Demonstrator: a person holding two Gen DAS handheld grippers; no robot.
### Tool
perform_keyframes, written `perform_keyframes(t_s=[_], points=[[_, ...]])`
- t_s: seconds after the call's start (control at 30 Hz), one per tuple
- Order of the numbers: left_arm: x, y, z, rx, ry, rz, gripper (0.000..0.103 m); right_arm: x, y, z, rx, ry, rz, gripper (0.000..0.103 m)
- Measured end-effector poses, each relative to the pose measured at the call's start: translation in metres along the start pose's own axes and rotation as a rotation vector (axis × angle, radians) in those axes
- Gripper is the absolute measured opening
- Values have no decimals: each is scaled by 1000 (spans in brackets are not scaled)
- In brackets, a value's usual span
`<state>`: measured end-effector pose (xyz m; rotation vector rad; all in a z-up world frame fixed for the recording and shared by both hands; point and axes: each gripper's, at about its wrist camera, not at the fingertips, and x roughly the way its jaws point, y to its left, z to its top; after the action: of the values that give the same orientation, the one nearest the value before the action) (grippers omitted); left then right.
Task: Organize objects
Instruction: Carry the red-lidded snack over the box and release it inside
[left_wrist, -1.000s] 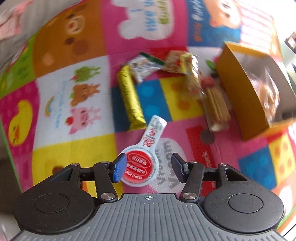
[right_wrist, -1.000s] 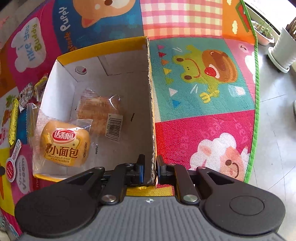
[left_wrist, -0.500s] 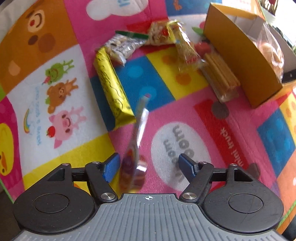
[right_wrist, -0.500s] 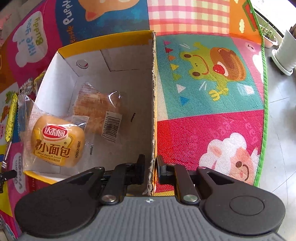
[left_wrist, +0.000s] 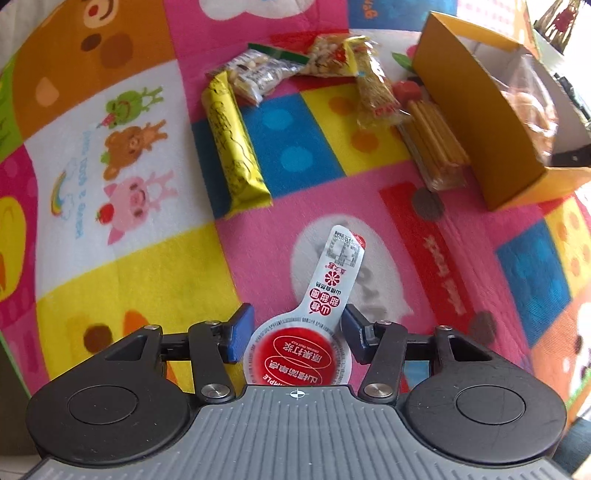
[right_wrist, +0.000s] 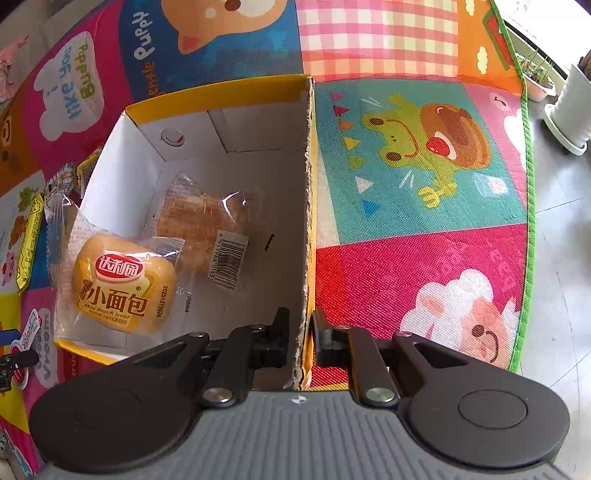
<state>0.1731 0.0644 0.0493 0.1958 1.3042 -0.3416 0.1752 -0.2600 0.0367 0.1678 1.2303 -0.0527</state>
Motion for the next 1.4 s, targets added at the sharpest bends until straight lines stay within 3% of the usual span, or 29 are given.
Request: perform_keyframes(t_s=[0.13, 0.23, 0.3, 0.43, 0.6, 0.73, 0.77, 1.03, 1.17, 1.33, 1.4], points=[[-8, -4, -19, 6, -2, 8, 57, -3, 1, 0, -46, -4, 15, 13], [-2, -17, -34, 95, 18, 54, 59, -3, 0, -1, -56, -1, 24, 13], [-5, -25, -39, 155, -22, 84, 60, -2, 0, -1, -55, 1, 24, 13], [-8, -15, -45, 76, -32, 54, 61, -1, 2, -1, -54, 1, 11, 13], [-12, -18, -56, 44, 35, 59, 60, -4, 5, -2, -76, 0, 15, 13], [-12, -25, -62, -28, 23, 97, 54, -4, 4, -1, -69, 0, 11, 13], [-13, -28, -61, -37, 15, 89, 27, -4, 4, -1, -67, 0, 10, 13], [-31, -56, -52, -141, 68, -11, 26, -8, -8, 1, -23, 4, 48, 13], [-58, -79, -54, -226, 129, -112, 26, -10, -10, 2, -20, 30, 71, 13], [-111, -126, -38, -200, 150, -195, 26, -13, -11, 1, -49, 66, 88, 13], [-131, -148, -27, -136, 166, -183, 26, -13, -16, 1, -37, 77, 95, 13]])
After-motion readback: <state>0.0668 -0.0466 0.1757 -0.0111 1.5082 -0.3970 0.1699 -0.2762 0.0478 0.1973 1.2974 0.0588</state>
